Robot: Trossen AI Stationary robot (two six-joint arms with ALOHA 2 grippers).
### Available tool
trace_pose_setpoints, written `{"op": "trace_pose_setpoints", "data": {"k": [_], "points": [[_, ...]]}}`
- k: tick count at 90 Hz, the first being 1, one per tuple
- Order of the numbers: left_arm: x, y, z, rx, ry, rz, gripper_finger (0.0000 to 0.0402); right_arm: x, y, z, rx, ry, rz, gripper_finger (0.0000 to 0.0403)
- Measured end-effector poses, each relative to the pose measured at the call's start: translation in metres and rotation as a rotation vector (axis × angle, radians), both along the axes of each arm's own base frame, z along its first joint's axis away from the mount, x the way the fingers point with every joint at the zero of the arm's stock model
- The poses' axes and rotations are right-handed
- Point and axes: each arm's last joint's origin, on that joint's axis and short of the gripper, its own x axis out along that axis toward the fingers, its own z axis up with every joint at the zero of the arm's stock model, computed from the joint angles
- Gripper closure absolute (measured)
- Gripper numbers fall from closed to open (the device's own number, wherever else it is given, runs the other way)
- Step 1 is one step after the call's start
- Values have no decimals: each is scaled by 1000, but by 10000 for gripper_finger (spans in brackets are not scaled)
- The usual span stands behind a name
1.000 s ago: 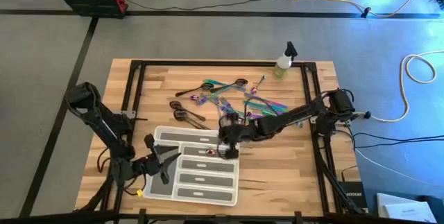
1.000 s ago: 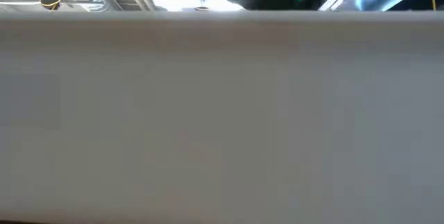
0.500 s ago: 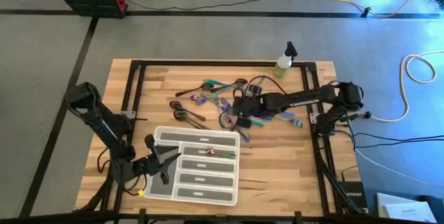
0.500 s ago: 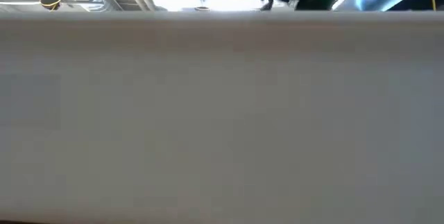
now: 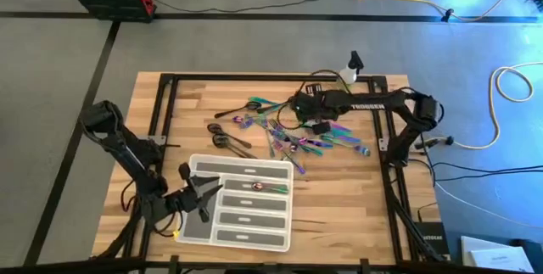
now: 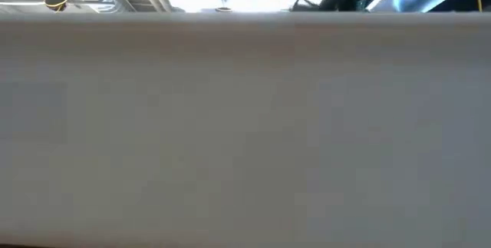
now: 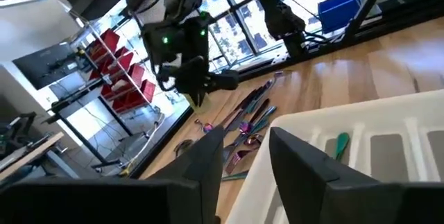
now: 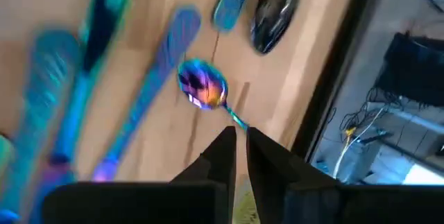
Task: Sort silverware
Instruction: Put the blue spoon into the white silverware tray
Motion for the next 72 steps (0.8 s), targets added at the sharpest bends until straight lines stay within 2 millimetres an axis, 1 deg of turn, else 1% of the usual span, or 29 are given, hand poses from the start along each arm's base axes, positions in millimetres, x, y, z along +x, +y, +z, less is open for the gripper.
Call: {"op": "trace_pose_setpoints", "data": {"k": [13, 23, 31, 43, 52, 63, 72], "points": [[2, 2, 0, -1, -1, 13, 298, -2, -19, -19, 10, 154, 117, 383], [3, 3, 0, -2, -1, 15, 298, -2, -26, -22, 6, 218, 156, 369], [3, 3, -1, -1, 1, 15, 298, -1, -27, -20, 6, 255, 231, 341], [4, 4, -4, 17, 17, 22, 298, 1, -30, -19, -5, 278, 318, 286], [5, 6, -6, 8, 15, 31, 298, 5, -32, -24, -8, 295, 375, 258], [7, 8, -8, 10, 24, 24, 298, 7, -37, -34, 49, 339, 392, 253], [8, 9, -8, 11, 24, 30, 298, 10, -46, -42, 84, 380, 375, 258]]}}
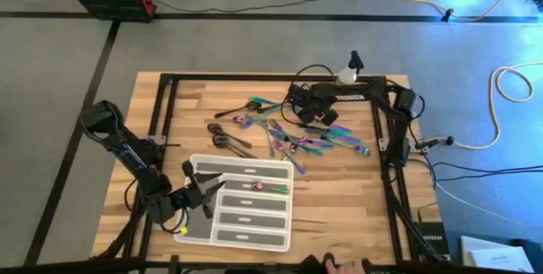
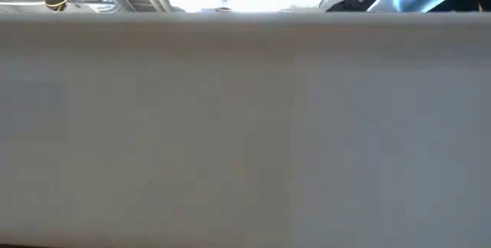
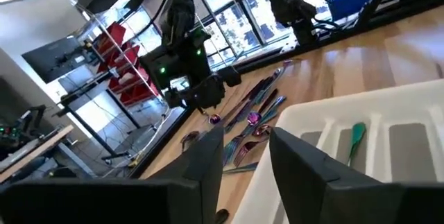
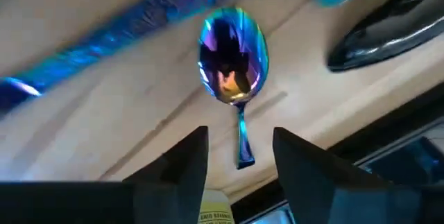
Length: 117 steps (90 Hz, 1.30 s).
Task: Sort silverware
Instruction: Put the blue spoon into the white silverware tray
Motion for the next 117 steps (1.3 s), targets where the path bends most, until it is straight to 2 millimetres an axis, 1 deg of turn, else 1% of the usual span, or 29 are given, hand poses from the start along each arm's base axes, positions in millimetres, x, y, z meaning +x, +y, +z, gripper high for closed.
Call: {"op": "trace_pose_setpoints", "data": {"k": [14, 28, 46, 64, 68, 76, 85, 92, 108, 117], "points": [[1, 1, 0, 2, 1, 6, 298, 4, -16, -1, 56, 15, -51, 268], [1, 1, 0, 2, 2, 6, 298, 2, -24, -12, 118, 74, -78, 283], [1, 2, -2, 12, 12, 5, 298, 3, -24, -20, 124, 108, -69, 324], [1, 2, -2, 0, 4, 5, 298, 2, -23, -20, 121, 97, -114, 392], [1, 2, -2, 3, 7, 5, 298, 3, -23, -20, 118, 88, -138, 398], [1, 2, -2, 1, 6, 5, 298, 4, -19, -19, 113, 52, -214, 395], [1, 2, -2, -1, 5, 5, 298, 3, -14, -12, 152, -8, -306, 400], [1, 2, -2, -3, 3, 5, 298, 2, -7, 0, 207, -70, -370, 401], [1, 2, -2, -8, 1, 5, 298, -4, 4, 49, 245, -285, -505, 402], [1, 2, -2, -14, -3, 5, 298, -9, 18, 82, 246, -423, -573, 402]]}}
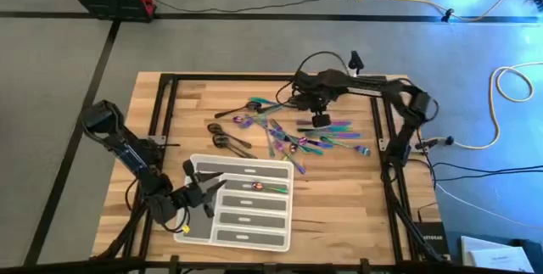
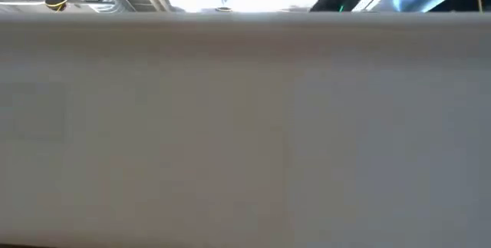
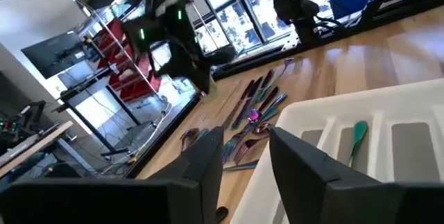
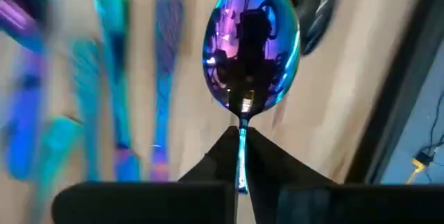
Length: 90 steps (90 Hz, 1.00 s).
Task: Sort silverware
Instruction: Put the blue spoon into the white silverware tray
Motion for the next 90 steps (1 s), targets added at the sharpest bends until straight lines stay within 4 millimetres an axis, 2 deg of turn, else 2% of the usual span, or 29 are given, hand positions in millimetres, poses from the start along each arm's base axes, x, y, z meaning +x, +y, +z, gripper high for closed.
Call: {"op": "trace_pose_setpoints", "data": {"k": [12, 28, 42, 62, 77, 90], "points": [[0, 0, 0, -5, -3, 2, 298, -6, 23, 40, 168, -285, 10, 402], [8, 7, 1, -23, -5, 7, 298, -7, 63, 71, 458, -654, 225, 402], [25, 18, 0, -57, 31, -95, 298, 3, 100, 68, 706, -797, 433, 403], [46, 36, -1, -113, 68, -239, 298, 9, 147, 51, 828, -819, 638, 403], [56, 42, 13, -110, -24, -339, 298, 11, 162, 45, 829, -833, 672, 403], [67, 41, 35, -77, -115, -420, 298, 14, 164, 38, 807, -851, 651, 403]]}}
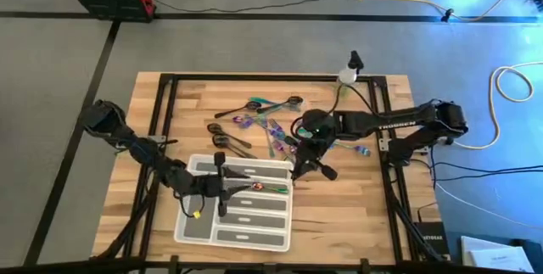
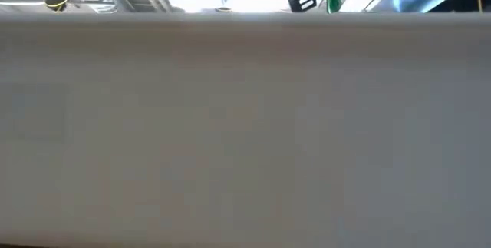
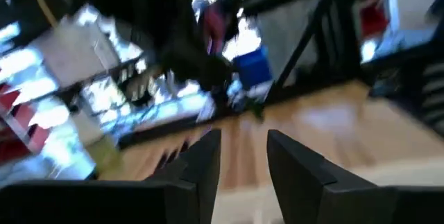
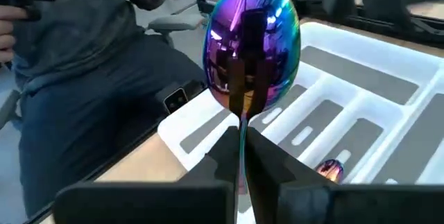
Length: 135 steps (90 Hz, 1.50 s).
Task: Sort silverware
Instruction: Put the blue spoon into the white silverware tray
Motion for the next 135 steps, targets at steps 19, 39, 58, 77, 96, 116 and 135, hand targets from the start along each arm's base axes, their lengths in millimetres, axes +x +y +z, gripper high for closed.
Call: {"op": "trace_pose_setpoints", "data": {"k": [19, 39, 58, 77, 96, 116, 135], "points": [[34, 1, 29, 100, 108, 63, 282, 7, -2, -10, -17, 15, -36, 403], [55, -6, 41, 253, 143, 98, 219, 11, -2, -16, -21, 33, -65, 403], [66, -9, 30, 174, 160, 121, 167, 14, -3, -14, -38, 18, -116, 403], [67, -8, 29, 195, 154, 169, 139, 13, -3, -15, -30, 35, -118, 403], [69, -7, 34, 290, 126, 132, 135, 12, -3, -16, -23, 59, -119, 403], [82, 5, 41, 341, 161, 94, 135, 12, -3, -17, -22, 63, -118, 403], [93, 11, 56, 422, 222, 60, 135, 10, -3, -19, -12, 111, -126, 403]]}}
